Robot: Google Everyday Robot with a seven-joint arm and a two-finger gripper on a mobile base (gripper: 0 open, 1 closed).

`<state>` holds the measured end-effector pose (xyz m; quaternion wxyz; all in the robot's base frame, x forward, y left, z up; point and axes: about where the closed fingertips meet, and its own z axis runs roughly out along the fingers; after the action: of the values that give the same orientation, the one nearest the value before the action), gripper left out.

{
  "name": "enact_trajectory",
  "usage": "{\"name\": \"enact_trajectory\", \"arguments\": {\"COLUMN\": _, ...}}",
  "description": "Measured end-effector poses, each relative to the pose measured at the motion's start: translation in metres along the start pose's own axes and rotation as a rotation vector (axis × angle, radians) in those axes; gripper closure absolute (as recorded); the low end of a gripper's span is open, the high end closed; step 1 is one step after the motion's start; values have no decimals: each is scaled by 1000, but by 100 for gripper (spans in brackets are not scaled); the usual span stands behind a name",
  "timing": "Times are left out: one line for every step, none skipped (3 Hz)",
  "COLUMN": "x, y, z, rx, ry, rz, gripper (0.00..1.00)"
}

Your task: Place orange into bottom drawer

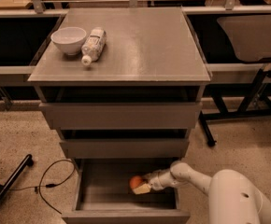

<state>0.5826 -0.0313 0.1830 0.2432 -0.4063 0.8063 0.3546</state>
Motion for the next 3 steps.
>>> {"name": "enact_trajectory", "arguments": {"x": 0, "y": 0, "z": 0, "rx": 0, "ry": 0, "rz": 0, "gripper": 81}}
{"name": "enact_trajectory", "arguments": {"x": 0, "y": 0, "z": 0, "rx": 0, "ry": 0, "rz": 0, "gripper": 58}}
{"name": "enact_trajectory", "arguments": {"x": 0, "y": 0, "z": 0, "rx": 0, "ry": 0, "rz": 0, "gripper": 35}}
